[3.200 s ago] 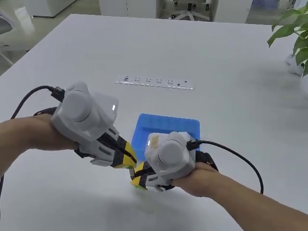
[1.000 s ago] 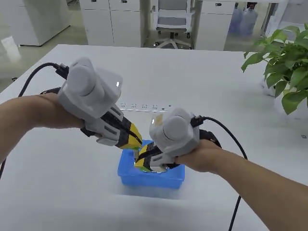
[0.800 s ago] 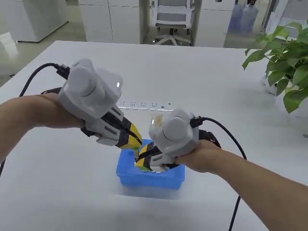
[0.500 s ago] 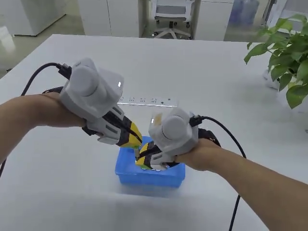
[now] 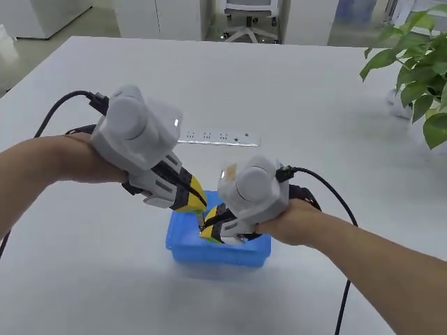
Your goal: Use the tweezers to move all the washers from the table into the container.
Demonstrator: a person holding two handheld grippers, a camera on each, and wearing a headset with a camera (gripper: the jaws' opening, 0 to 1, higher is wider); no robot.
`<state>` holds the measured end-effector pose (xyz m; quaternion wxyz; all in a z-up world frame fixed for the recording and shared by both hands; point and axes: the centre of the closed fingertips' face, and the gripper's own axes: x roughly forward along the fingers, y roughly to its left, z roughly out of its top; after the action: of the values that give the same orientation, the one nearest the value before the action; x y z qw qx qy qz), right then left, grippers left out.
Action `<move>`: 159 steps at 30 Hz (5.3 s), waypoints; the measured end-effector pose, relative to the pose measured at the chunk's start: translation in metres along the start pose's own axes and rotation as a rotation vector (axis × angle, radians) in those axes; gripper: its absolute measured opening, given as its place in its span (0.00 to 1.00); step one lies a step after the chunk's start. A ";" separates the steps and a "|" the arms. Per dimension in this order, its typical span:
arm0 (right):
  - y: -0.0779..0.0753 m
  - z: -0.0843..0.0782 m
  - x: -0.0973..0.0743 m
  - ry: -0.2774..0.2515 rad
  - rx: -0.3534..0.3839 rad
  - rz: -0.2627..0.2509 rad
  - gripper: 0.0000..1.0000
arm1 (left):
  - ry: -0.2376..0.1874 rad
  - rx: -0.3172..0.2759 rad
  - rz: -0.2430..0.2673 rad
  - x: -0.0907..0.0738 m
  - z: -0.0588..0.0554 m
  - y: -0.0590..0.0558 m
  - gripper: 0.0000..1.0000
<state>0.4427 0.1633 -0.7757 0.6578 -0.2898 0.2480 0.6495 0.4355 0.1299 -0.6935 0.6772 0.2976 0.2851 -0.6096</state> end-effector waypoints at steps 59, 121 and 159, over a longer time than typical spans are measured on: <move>0.008 0.010 -0.033 -0.089 -0.009 -0.057 0.07 | -0.023 0.017 0.028 -0.020 0.021 -0.012 0.05; 0.106 -0.041 -0.055 0.169 -0.156 -0.020 0.03 | 0.168 0.121 -0.035 0.020 -0.029 -0.110 0.05; 0.125 -0.060 -0.042 0.190 -0.109 -0.009 0.05 | 0.229 0.085 -0.045 0.050 -0.069 -0.122 0.05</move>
<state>0.3198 0.0899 -0.7958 0.6175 -0.3863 0.2722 0.6288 0.3173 0.1393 -0.7833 0.6132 0.3872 0.3409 -0.5982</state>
